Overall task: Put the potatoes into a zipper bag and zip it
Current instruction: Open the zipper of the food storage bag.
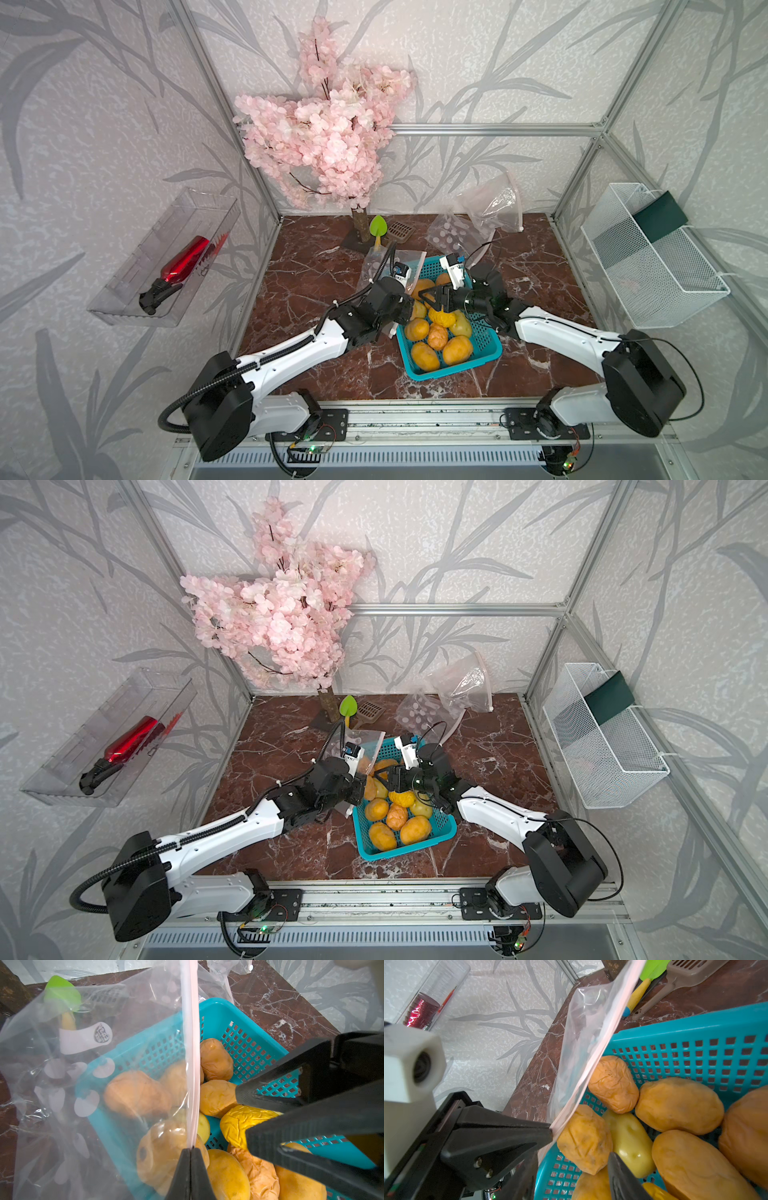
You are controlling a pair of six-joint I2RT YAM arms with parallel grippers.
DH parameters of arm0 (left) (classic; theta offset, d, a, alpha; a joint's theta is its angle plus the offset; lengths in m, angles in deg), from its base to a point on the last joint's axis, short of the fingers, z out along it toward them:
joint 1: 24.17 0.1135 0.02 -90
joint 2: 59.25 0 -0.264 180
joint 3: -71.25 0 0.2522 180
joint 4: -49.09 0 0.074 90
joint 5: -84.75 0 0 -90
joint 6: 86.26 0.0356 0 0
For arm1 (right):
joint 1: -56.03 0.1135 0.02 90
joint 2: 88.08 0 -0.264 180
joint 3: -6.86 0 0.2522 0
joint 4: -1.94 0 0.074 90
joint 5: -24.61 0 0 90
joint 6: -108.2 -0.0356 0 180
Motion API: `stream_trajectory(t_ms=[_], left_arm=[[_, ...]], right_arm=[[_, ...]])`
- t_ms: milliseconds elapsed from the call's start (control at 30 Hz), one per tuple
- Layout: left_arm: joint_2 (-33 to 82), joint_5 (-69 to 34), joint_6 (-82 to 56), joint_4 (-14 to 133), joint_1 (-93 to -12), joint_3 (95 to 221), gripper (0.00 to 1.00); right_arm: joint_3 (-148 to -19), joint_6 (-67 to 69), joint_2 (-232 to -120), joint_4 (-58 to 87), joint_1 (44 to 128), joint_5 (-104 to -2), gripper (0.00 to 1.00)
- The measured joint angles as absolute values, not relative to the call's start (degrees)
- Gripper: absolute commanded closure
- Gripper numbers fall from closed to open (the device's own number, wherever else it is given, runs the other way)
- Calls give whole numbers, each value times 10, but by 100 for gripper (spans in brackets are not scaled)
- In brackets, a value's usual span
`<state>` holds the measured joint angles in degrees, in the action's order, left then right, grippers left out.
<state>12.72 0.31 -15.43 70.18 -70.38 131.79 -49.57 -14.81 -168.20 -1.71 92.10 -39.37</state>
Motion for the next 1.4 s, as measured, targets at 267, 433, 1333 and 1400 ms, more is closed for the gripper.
stream_trajectory(t_ms=[267,433,1333,1400], left_arm=[[120,-12,-159,702,-704,1323,100],[111,-13,-160,702,-704,1323,100],[76,1,-160,721,-704,1323,100],[79,8,-160,723,-704,1323,100]], right_arm=[[-519,-149,-1733,-49,921,-383,52],[-523,-151,-1752,-65,921,-377,53],[-549,-180,-1800,-111,923,-359,100],[-549,-180,-1791,-111,928,-361,100]])
